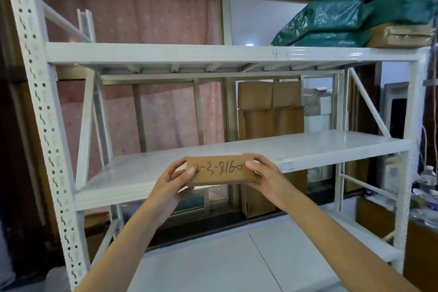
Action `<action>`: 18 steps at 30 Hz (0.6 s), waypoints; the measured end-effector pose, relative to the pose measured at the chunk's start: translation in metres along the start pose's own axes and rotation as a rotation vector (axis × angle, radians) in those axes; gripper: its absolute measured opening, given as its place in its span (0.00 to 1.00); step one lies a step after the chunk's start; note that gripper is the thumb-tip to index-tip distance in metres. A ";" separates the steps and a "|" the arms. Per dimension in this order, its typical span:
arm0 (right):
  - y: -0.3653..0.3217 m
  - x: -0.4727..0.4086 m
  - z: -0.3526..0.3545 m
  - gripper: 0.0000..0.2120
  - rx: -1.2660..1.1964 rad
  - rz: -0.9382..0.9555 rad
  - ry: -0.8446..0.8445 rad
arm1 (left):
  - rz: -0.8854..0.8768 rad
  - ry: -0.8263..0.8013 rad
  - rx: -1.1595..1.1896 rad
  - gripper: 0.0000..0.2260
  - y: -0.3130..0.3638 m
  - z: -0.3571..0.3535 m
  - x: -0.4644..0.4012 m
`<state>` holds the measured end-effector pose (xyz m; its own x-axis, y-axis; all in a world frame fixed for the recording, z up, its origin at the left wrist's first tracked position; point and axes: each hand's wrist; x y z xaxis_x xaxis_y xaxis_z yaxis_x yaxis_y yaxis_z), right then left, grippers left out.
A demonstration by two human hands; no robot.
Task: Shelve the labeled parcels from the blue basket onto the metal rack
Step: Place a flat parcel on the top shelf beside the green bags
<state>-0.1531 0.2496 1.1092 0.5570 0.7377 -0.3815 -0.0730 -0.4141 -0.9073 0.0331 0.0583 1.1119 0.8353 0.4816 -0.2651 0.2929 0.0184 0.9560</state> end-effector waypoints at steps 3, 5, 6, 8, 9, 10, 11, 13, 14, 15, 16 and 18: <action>-0.016 -0.014 0.010 0.16 0.019 0.034 0.018 | -0.031 -0.020 -0.036 0.27 0.019 -0.012 -0.022; -0.031 -0.026 0.020 0.16 0.020 0.062 0.024 | -0.064 -0.039 -0.049 0.25 0.033 -0.024 -0.038; -0.039 -0.034 0.027 0.15 0.020 0.078 0.029 | -0.083 -0.049 -0.058 0.25 0.041 -0.031 -0.046; -0.058 -0.049 0.041 0.12 0.022 0.115 0.030 | -0.119 -0.056 -0.085 0.28 0.056 -0.048 -0.063; -0.068 -0.057 0.050 0.12 0.023 0.138 0.024 | -0.138 -0.054 -0.100 0.30 0.064 -0.057 -0.074; -0.079 -0.066 0.059 0.14 0.022 0.167 0.009 | -0.160 -0.050 -0.108 0.30 0.072 -0.068 -0.085; -0.090 -0.074 0.069 0.17 0.019 0.194 -0.010 | -0.185 -0.045 -0.116 0.30 0.080 -0.080 -0.096; -0.114 -0.091 0.089 0.22 0.034 0.245 -0.035 | -0.240 -0.036 -0.141 0.31 0.096 -0.106 -0.118; -0.126 -0.102 0.105 0.24 0.046 0.271 -0.042 | -0.274 -0.027 -0.158 0.31 0.102 -0.123 -0.133; -0.139 -0.111 0.116 0.25 0.055 0.302 -0.047 | -0.303 -0.019 -0.174 0.32 0.110 -0.136 -0.144; -0.149 -0.119 0.121 0.27 0.059 0.328 -0.046 | -0.324 -0.018 -0.194 0.32 0.119 -0.145 -0.150; -0.176 -0.138 0.146 0.32 0.068 0.362 -0.066 | -0.373 -0.018 -0.208 0.32 0.133 -0.171 -0.173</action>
<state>-0.3374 0.2984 1.2955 0.4304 0.5836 -0.6886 -0.3115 -0.6200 -0.7201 -0.1522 0.1268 1.3064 0.6981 0.3932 -0.5984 0.4783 0.3658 0.7984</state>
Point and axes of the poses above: each hand's wrist, its own x-axis away from the middle knuckle, its own z-axis out of the back of the hand, y = z × x, and after that the axes turned 3 degrees about z, right-handed
